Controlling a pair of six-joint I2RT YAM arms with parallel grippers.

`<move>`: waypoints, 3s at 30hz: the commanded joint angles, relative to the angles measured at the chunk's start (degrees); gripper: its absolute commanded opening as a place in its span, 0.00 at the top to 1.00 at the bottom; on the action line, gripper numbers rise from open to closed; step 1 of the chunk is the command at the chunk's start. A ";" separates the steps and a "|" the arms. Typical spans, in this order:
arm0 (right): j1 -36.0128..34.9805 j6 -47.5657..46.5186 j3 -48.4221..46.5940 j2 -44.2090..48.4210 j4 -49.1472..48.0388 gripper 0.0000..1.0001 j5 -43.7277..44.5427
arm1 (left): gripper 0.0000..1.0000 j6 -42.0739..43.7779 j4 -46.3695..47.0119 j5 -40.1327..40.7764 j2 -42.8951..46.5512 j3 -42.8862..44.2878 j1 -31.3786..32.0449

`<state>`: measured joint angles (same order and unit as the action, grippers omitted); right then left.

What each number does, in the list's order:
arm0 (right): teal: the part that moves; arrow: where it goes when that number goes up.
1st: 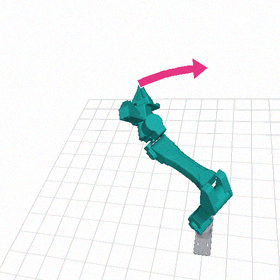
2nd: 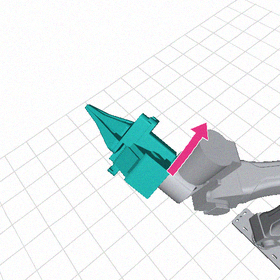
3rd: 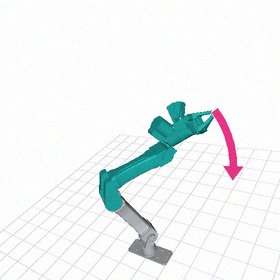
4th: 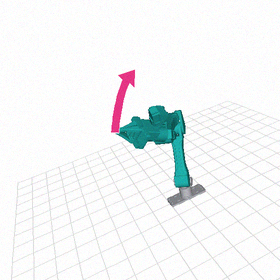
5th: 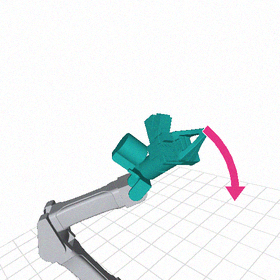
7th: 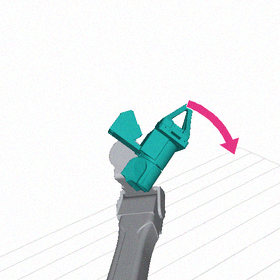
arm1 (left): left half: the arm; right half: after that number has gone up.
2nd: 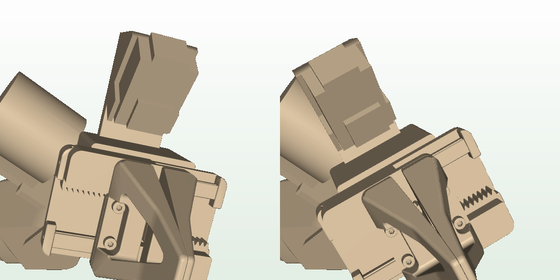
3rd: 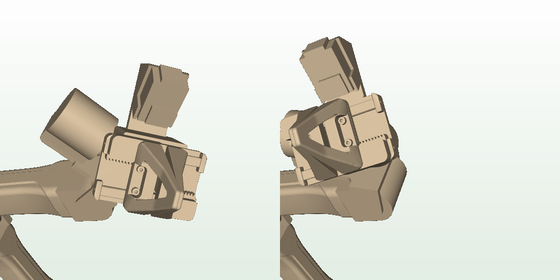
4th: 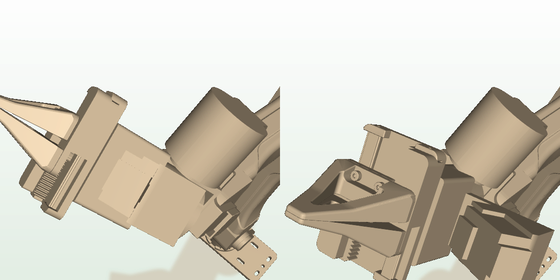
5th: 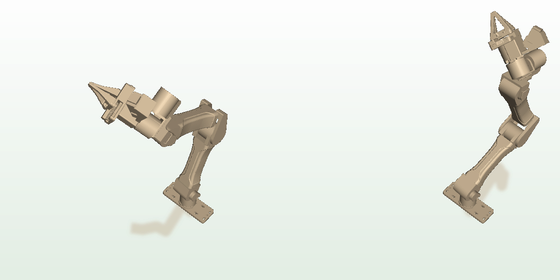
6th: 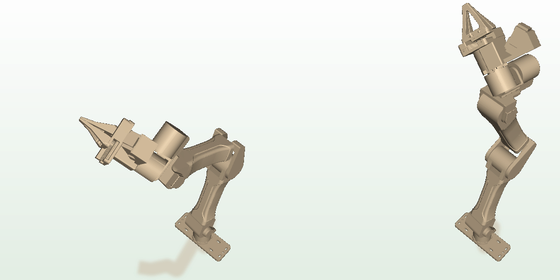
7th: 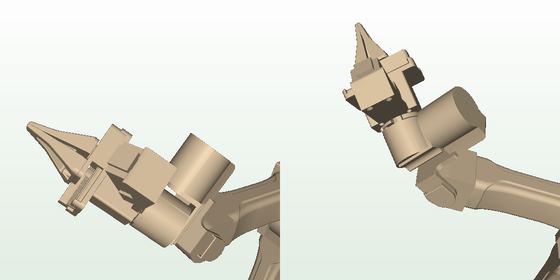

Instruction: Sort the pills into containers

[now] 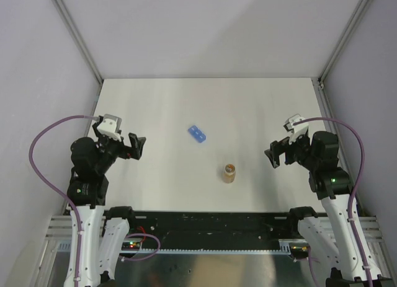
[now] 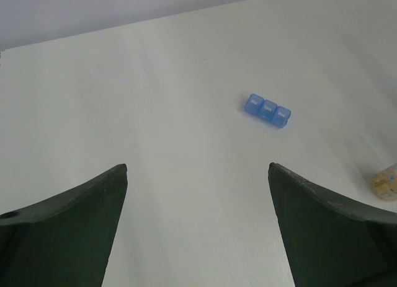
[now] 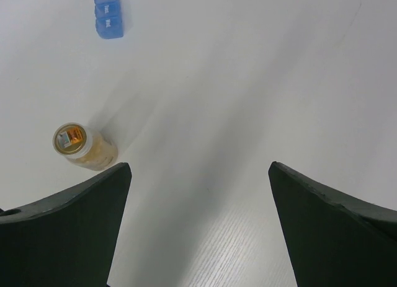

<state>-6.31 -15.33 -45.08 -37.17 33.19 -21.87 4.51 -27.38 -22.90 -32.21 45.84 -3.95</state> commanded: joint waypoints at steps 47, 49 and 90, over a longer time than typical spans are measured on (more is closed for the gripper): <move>-29.83 -10.32 -5.41 -15.35 3.55 0.00 5.85 | 0.02 8.31 -1.81 -2.64 -7.65 1.60 -0.41; -31.16 -10.57 -5.80 -16.79 3.22 0.00 5.67 | 0.02 8.60 -1.76 -2.96 -7.68 1.59 -0.42; -37.81 1.29 -30.09 -56.71 -11.43 0.09 10.39 | 0.02 12.39 -1.84 -1.96 -10.54 0.57 0.31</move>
<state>-43.79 -18.96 -67.57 -86.83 24.99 -14.28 15.16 -30.20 -25.21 -43.68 45.87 -3.88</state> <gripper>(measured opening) 0.912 0.985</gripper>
